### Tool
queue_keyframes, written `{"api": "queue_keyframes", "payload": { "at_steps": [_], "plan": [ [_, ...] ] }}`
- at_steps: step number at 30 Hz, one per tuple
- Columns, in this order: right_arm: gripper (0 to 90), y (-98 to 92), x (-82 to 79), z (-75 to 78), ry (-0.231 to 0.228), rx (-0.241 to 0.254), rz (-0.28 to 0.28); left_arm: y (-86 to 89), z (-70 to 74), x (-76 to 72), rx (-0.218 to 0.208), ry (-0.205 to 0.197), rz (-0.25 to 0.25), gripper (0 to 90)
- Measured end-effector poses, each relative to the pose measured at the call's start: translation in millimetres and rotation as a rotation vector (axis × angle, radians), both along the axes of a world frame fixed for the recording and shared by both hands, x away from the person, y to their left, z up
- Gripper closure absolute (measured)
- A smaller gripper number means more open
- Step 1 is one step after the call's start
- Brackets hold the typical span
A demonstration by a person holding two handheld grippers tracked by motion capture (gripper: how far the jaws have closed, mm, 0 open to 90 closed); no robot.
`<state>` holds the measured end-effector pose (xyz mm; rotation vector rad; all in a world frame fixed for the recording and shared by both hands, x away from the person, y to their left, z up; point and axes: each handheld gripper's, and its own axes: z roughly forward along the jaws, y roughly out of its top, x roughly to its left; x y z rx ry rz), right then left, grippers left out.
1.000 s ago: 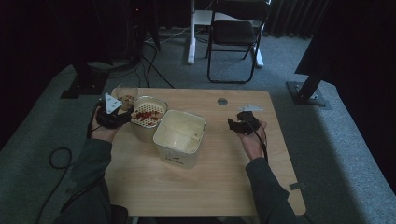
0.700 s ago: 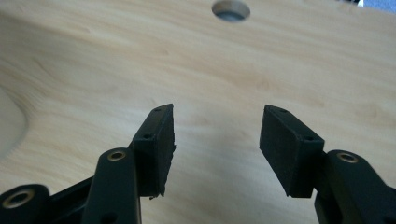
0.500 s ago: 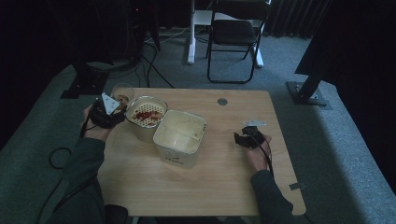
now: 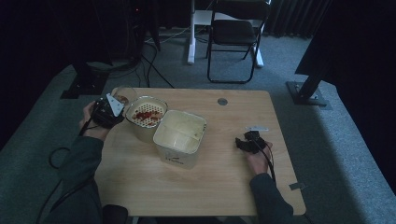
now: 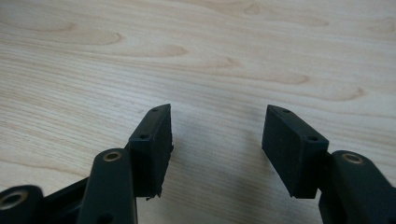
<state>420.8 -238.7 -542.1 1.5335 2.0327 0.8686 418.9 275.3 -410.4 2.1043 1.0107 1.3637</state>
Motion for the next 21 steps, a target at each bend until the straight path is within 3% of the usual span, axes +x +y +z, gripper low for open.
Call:
{"api": "queue_keyframes", "payload": {
  "at_steps": [9,21],
  "plan": [
    [40.0,-1.1,-3.7,-3.9,-0.033,0.0,0.005,-2.2,0.2,0.8,0.092,-0.005,0.01,43.4],
    [35.5,-2.1,-4.2,-6.3,-0.051,0.005,0.009,-2.2,1.7,3.0,0.152,-0.002,0.026,43.4]
  ]
}}
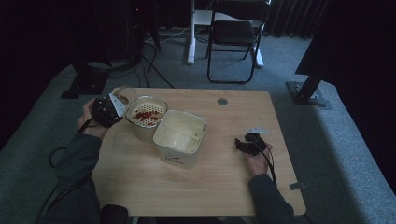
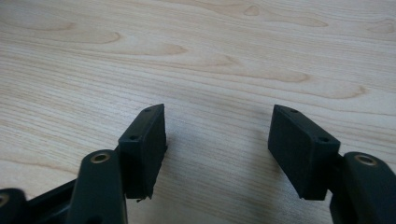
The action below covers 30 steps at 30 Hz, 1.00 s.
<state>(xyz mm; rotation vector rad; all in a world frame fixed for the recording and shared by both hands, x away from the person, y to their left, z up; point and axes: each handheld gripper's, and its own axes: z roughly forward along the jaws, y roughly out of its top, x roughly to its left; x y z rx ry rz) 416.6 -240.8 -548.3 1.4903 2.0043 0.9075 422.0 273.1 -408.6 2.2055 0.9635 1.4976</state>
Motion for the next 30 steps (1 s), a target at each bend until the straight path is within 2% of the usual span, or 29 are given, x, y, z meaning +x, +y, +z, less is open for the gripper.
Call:
{"api": "queue_keyframes", "payload": {
  "at_steps": [10,15,21,30],
  "plan": [
    [33.5,0.5,-0.2,-0.1,0.001,-0.004,0.002,-1.3,0.3,2.6,0.055,-0.004,0.013,43.4],
    [33.4,0.8,-0.5,-0.1,0.002,-0.003,0.002,-4.1,-0.8,3.6,0.111,-0.005,0.018,43.4],
    [32.9,1.3,-0.8,-0.2,0.003,-0.002,0.004,-5.7,-1.1,4.9,0.116,-0.006,0.016,43.4],
    [32.8,1.4,-0.9,-0.2,0.003,-0.003,0.005,-8.1,-4.4,5.6,0.201,-0.011,0.021,43.4]
  ]
}}
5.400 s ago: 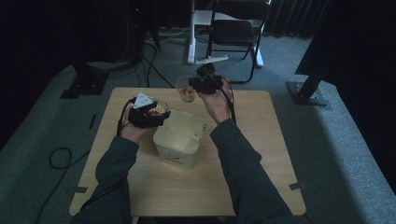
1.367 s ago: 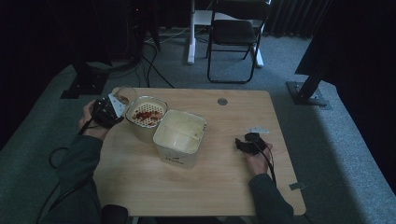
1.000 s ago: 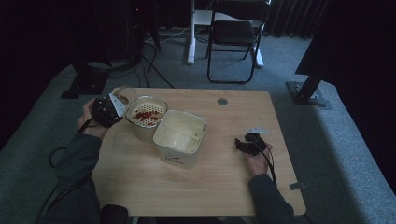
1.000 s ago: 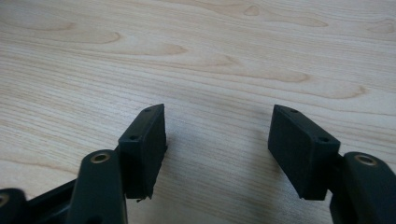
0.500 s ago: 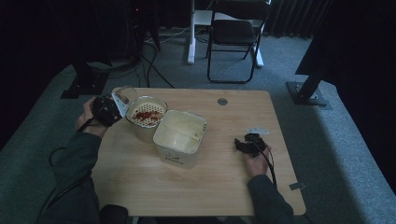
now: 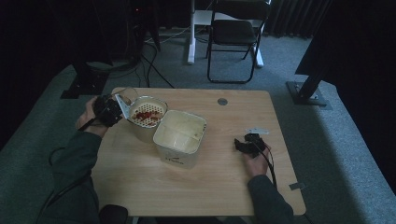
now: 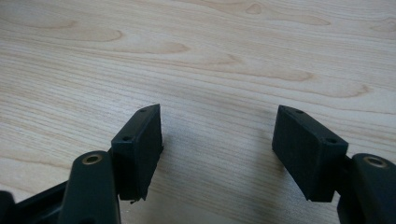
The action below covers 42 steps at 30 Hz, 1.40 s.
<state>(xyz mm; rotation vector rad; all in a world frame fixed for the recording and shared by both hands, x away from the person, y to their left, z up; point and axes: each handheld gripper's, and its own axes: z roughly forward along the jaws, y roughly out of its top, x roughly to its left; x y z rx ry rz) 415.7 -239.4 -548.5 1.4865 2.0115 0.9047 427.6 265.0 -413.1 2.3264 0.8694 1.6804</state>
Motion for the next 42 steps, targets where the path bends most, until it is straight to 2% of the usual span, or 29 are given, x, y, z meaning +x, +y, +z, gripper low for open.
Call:
{"api": "queue_keyframes", "payload": {
  "at_steps": [25,30,35,37,41,42],
  "plan": [
    [32.6,0.3,-0.2,0.0,-0.001,-0.002,0.001,-7.1,-0.7,5.9,0.287,-0.002,-0.006,43.5],
    [32.6,0.3,-0.2,0.0,-0.001,-0.002,0.0,-8.1,0.5,6.5,0.319,-0.01,-0.007,43.6],
    [32.6,0.3,-0.2,0.0,-0.001,-0.002,0.0,-9.6,1.9,7.7,0.375,-0.018,-0.007,43.6],
    [32.6,0.3,-0.2,0.0,-0.001,-0.002,0.001,-11.0,2.6,7.3,0.379,-0.024,-0.011,43.6],
    [32.5,0.4,-0.2,0.0,-0.001,-0.002,0.0,-12.8,2.8,8.1,0.418,-0.026,-0.011,43.6],
    [32.6,0.4,-0.2,0.0,-0.001,-0.002,0.0,-13.1,2.7,8.3,0.439,-0.025,-0.01,43.6]
  ]
}}
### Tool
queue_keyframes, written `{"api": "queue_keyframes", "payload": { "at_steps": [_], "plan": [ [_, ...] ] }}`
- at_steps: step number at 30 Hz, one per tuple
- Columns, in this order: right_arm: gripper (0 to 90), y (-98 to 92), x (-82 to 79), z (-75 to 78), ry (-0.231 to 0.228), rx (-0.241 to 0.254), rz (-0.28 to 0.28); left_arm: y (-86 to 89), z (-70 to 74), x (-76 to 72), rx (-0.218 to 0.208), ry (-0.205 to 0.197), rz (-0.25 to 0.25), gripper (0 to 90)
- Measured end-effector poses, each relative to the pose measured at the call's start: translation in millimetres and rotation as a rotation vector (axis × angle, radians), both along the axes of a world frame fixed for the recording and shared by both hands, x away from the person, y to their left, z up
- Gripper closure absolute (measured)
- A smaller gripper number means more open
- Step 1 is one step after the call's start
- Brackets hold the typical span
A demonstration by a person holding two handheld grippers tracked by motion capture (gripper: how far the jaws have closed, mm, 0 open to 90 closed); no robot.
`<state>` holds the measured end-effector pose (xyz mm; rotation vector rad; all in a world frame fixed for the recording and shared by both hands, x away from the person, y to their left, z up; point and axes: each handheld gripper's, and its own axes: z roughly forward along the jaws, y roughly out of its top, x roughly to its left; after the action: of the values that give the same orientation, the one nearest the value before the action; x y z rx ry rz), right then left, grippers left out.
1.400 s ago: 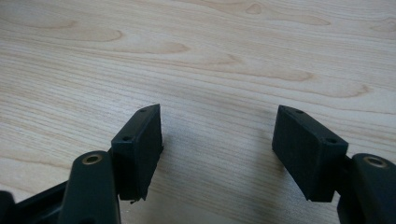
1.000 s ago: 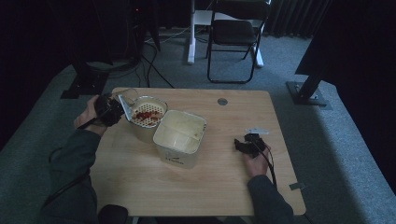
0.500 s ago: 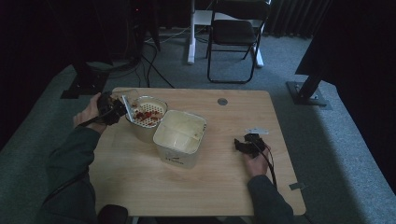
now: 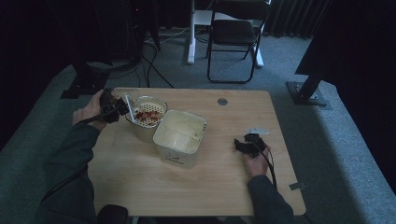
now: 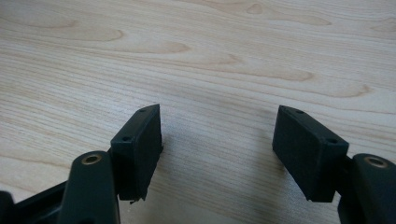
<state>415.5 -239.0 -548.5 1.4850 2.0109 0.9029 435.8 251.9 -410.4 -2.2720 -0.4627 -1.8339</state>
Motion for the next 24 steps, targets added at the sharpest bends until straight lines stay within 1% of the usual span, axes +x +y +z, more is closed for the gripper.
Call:
{"api": "queue_keyframes", "payload": {
  "at_steps": [1,4,6,10,11,12,13,14,15,16,17,18,19,20,21,22,23,24],
  "plan": [
    [32.6,0.0,0.0,0.0,0.0,0.0,0.0,-0.4,0.5,0.1,0.018,0.004,0.001,43.6],
    [32.6,0.0,0.0,0.0,0.0,0.0,0.0,-1.2,2.9,-0.1,0.028,-0.006,-0.005,43.6],
    [32.6,0.0,0.0,0.0,0.0,0.0,0.0,-1.6,3.8,0.2,0.041,-0.01,-0.006,43.6],
    [32.6,0.0,0.0,0.0,0.0,0.0,0.0,-3.2,4.7,0.6,0.093,-0.011,-0.009,43.6],
    [32.6,0.1,-0.1,0.0,0.0,0.0,0.0,-3.2,5.2,1.2,0.091,-0.01,-0.013,43.6],
    [32.6,0.1,-0.1,0.0,0.0,0.0,0.0,-2.6,5.7,2.5,0.07,-0.005,-0.007,43.6],
    [32.6,0.1,-0.1,0.0,0.0,0.0,0.0,-1.7,5.4,4.9,0.062,0.004,0.009,43.6],
    [32.6,0.1,-0.1,0.0,0.0,0.0,0.0,-1.7,5.4,4.9,0.062,0.004,0.009,43.6],
    [32.6,0.0,-0.1,0.0,0.0,0.0,0.0,-3.9,2.2,4.9,0.121,0.006,-0.006,43.6],
    [32.4,0.2,-0.1,0.0,0.0,-0.001,0.0,-6.6,-0.3,5.2,0.181,0.0,-0.01,43.8],
    [32.4,0.2,-0.1,0.0,0.0,0.0,0.0,-8.3,-1.1,4.7,0.203,0.002,-0.022,43.7],
    [32.4,0.1,-0.1,0.0,0.0,0.0,0.0,-9.0,-1.9,5.2,0.211,0.004,-0.031,43.8],
    [32.4,0.2,-0.1,0.0,0.0,0.0,0.0,-10.7,-2.1,4.5,0.233,-0.003,-0.042,43.8],
    [32.4,0.2,-0.2,0.0,0.0,0.0,-0.001,-11.2,0.4,3.6,0.186,-0.009,-0.068,43.8],
    [32.3,0.3,-0.2,0.0,0.001,-0.001,-0.001,-12.2,0.9,5.0,0.193,-0.01,-0.052,43.8],
    [32.3,0.3,-0.2,0.0,0.0,-0.001,-0.001,-13.6,0.4,4.4,0.204,-0.009,-0.07,43.8],
    [32.3,0.3,-0.2,0.0,0.0,-0.001,-0.001,-13.6,0.4,4.4,0.204,-0.009,-0.07,43.8],
    [32.2,0.3,-0.2,0.0,0.0,0.0,-0.001,-15.1,-0.4,4.7,0.221,0.007,-0.064,43.8]
  ]
}}
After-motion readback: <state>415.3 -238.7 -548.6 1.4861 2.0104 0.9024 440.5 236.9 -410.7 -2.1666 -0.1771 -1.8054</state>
